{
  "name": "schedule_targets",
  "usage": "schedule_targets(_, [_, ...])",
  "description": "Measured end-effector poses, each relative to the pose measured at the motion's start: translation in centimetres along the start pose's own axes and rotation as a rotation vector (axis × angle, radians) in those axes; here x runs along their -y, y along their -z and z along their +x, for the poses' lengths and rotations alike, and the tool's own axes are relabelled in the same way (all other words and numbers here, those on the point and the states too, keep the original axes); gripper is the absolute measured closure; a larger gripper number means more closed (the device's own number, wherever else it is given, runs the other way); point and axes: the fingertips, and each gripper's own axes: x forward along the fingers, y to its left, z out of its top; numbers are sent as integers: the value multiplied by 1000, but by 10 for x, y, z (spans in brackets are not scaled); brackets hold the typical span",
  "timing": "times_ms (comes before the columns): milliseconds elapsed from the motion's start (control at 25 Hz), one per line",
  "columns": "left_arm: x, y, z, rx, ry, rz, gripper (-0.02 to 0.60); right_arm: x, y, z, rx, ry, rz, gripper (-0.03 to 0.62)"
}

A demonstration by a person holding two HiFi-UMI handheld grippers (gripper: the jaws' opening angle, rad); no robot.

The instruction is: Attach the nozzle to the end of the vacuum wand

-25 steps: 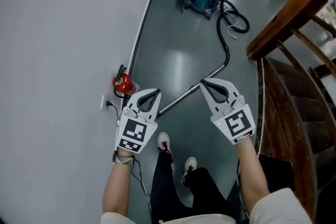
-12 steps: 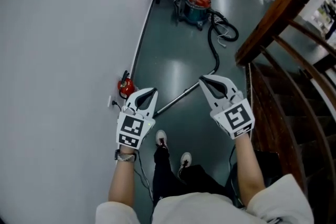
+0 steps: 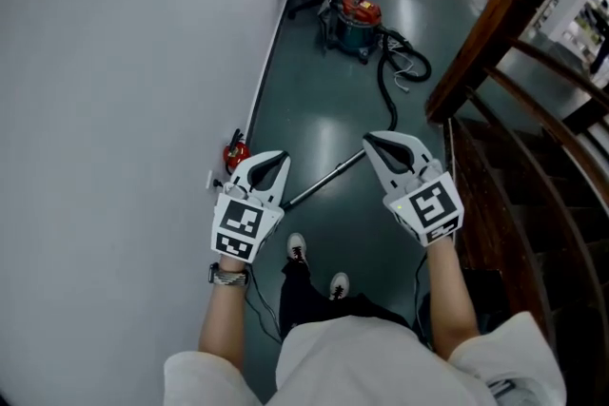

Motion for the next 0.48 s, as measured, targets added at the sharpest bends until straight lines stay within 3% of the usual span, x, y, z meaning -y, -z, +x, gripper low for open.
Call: schedule_targets(480, [28, -63, -19, 102, -23, 21, 581, 11, -40, -38, 46, 13, -4, 568])
